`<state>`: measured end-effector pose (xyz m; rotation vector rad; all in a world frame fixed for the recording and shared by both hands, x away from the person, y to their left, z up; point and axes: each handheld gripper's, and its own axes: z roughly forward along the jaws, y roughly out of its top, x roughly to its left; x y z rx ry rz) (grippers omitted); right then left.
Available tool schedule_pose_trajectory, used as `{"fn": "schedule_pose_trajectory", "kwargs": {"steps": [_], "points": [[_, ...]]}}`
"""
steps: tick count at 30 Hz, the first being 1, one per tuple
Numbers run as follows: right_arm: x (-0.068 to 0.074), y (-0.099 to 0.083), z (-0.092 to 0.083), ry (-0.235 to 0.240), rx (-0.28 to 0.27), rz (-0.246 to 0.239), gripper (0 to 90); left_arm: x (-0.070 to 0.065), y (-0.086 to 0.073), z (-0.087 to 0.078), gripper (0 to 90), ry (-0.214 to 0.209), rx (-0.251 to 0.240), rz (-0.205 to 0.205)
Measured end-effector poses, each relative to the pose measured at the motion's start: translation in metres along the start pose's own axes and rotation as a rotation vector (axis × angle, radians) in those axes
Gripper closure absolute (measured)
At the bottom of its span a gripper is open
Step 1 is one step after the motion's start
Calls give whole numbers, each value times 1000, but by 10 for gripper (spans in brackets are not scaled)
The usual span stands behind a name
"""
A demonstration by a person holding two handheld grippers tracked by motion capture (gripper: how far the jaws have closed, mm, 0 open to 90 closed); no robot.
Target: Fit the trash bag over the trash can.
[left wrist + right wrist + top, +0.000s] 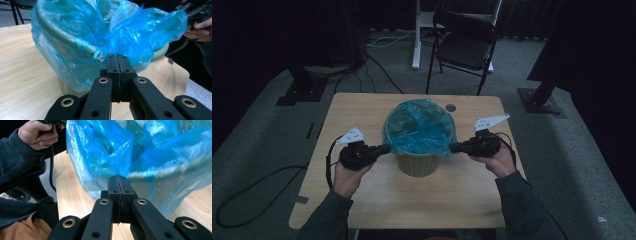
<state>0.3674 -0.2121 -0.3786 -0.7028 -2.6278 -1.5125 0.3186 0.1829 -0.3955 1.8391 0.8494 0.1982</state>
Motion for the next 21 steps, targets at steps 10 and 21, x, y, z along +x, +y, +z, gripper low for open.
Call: {"fn": "schedule_pose_trajectory", "kwargs": {"steps": [10, 21], "points": [[-4, -10, 8, 21, 18, 16, 898, -6, -8, 11, 892, -16, 46, 19], [-9, -16, 20, 28, 45, 29, 900, -6, -15, 22, 892, -12, 96, 47]]}}
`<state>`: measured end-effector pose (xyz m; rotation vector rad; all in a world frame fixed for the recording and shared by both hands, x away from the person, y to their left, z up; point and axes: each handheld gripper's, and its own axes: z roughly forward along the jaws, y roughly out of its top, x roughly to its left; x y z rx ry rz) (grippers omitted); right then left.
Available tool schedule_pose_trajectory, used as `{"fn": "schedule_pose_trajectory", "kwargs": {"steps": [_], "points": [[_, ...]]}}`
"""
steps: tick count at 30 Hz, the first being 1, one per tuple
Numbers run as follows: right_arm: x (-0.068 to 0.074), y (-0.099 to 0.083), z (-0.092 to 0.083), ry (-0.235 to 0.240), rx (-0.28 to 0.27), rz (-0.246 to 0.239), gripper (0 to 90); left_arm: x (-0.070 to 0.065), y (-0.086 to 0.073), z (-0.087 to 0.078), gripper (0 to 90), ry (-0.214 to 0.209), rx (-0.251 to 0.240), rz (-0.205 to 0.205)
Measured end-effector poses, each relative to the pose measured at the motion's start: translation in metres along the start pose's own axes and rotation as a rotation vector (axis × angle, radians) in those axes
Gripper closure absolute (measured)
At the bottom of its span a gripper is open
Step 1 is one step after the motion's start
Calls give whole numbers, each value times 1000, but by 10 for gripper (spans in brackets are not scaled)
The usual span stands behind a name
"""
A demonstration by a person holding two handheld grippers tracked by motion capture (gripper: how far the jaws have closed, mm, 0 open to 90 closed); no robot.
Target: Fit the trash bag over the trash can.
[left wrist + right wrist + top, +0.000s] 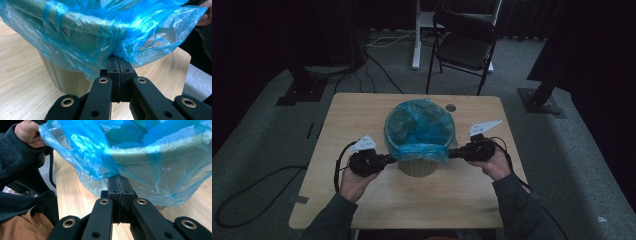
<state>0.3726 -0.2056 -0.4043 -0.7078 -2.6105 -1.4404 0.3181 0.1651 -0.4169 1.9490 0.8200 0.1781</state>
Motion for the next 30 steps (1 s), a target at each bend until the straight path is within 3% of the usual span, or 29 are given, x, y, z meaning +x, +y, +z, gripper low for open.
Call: {"fn": "schedule_pose_trajectory", "kwargs": {"steps": [6, 13, 30], "points": [[-1, -4, 6, -13, 31, 1, 899, -4, -4, 7, 893, 29, 37, 38], [-5, -6, 12, -29, 62, 10, 900, -3, -8, 16, 892, 41, 73, 45], [-17, -20, 3, -92, 82, 48, 900, 24, -26, 16, 882, 105, 125, -43]]}}
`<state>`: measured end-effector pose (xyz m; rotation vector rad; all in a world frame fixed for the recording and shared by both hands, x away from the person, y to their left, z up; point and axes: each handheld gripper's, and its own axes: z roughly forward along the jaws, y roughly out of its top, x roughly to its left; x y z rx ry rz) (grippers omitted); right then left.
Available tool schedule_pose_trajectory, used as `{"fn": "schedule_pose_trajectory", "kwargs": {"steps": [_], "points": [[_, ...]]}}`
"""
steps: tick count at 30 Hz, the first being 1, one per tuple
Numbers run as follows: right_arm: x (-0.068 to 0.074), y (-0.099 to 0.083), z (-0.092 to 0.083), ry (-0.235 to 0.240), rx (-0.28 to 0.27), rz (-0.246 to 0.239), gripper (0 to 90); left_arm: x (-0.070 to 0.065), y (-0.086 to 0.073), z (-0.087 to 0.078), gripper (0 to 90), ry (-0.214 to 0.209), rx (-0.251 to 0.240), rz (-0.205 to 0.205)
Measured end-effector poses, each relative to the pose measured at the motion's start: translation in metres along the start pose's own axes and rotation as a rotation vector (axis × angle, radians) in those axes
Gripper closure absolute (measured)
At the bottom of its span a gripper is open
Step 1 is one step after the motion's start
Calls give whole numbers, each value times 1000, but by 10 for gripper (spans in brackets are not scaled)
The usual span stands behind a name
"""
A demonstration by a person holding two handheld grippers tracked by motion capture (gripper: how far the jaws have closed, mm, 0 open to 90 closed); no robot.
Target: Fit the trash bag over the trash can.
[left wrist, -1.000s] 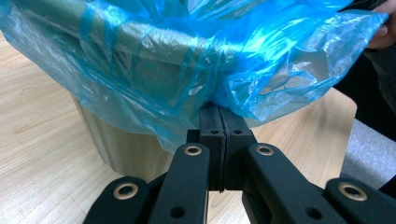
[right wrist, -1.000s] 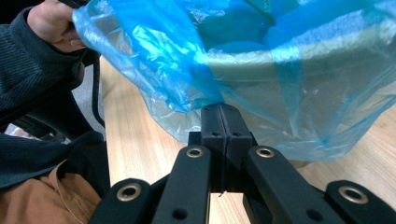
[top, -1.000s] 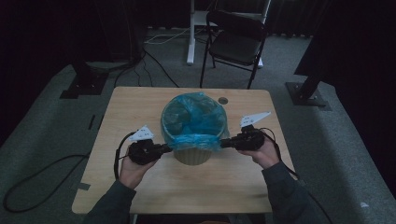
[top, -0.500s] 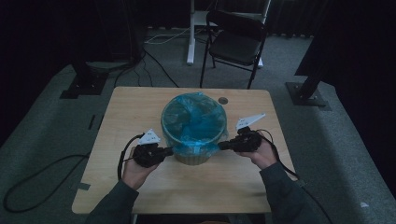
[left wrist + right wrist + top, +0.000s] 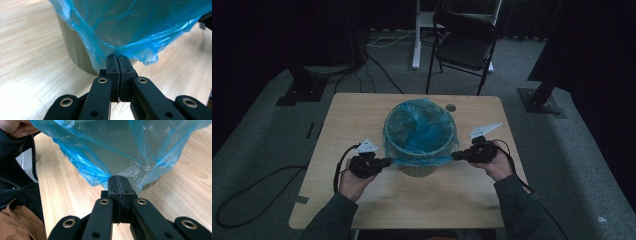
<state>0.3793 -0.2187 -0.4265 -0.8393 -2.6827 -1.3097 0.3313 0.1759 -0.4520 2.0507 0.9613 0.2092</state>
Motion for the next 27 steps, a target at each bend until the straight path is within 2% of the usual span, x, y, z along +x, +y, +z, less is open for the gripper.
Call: {"fn": "schedule_pose_trajectory", "kwargs": {"steps": [5, 8, 13, 16, 20, 25, 27], "points": [[-3, -4, -4, -13, -5, 8, 899, 6, -2, -4, 873, 8, -9, -30], [-3, -5, -6, -18, -7, 9, 898, 10, -3, -9, 838, 16, -25, -51], [-3, -1, -18, -20, -65, 9, 807, 15, -1, -22, 767, 31, -69, -66], [-4, 5, -27, -53, -104, 19, 756, 18, 6, -27, 751, 46, -100, -77], [-9, 18, -32, -97, -146, 38, 757, 25, 22, -27, 739, 66, -139, -90], [-15, 32, -31, -144, -168, 42, 772, 35, 39, -21, 735, 118, -153, -94], [-19, 37, -31, -169, -175, 49, 777, 40, 43, -18, 732, 122, -163, -108]]}}
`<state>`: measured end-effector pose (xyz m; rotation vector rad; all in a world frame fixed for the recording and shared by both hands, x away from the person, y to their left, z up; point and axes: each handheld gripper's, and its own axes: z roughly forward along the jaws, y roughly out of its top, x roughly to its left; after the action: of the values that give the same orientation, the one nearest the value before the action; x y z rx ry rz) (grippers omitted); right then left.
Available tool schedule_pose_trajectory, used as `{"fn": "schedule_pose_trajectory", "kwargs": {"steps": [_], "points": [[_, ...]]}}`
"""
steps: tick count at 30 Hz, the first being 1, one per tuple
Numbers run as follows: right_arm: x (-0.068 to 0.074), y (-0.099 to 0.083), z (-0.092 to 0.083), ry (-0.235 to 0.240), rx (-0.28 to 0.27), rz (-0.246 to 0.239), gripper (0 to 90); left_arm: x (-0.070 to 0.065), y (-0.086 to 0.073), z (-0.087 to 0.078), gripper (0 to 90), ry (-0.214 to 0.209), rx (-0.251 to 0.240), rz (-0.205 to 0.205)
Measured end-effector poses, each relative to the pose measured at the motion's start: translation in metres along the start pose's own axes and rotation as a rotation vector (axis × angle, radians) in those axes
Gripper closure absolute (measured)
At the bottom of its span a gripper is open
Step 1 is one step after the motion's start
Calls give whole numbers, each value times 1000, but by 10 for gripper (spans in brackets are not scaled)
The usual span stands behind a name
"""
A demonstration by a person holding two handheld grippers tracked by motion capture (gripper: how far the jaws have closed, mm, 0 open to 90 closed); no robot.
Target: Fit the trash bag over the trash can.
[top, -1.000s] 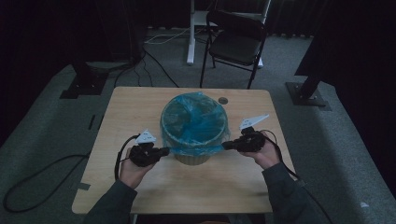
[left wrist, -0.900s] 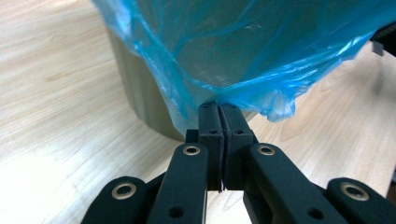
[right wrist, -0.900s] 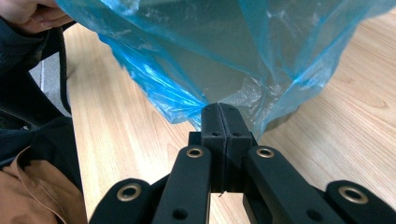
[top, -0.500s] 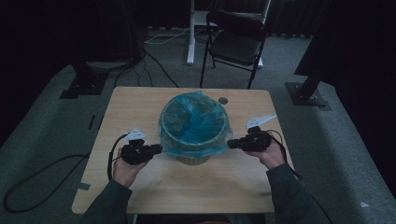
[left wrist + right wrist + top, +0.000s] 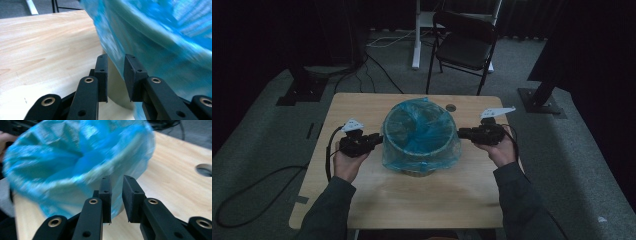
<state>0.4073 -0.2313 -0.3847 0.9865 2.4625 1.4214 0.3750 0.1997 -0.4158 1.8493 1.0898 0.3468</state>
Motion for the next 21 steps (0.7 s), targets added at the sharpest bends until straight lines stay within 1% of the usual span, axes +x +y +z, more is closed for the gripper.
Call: {"fn": "schedule_pose_trajectory", "kwargs": {"steps": [3, 5, 7, 8, 9, 11, 13, 18, 19, 21], "points": [[-4, 6, 6, -28, 5, 8, 777, 4, 6, 7, 730, 7, -5, -5], [-7, 9, 12, -44, 21, 6, 776, 5, 9, 12, 730, 2, 0, -3], [-9, 11, 18, -51, 30, 7, 778, 5, 12, 18, 713, -37, 5, 14], [-10, 11, 20, -50, 35, 7, 782, 4, 13, 20, 719, -23, 9, 29], [-10, 12, 21, -50, 40, 8, 781, 5, 13, 22, 716, -22, 14, 33], [-12, 11, 22, -38, 40, 6, 782, 8, 13, 23, 719, -42, 12, 25], [-11, 9, 22, -20, 47, -2, 781, 8, 13, 23, 725, -58, 15, 35], [-6, 4, 20, 13, 81, -38, 787, 1, 10, 20, 741, -96, 33, 82], [-4, 3, 19, 19, 84, -43, 788, 0, 10, 19, 742, -97, 34, 92], [-3, -1, 16, 32, 76, -41, 788, -2, 8, 18, 742, -116, 31, 96]]}}
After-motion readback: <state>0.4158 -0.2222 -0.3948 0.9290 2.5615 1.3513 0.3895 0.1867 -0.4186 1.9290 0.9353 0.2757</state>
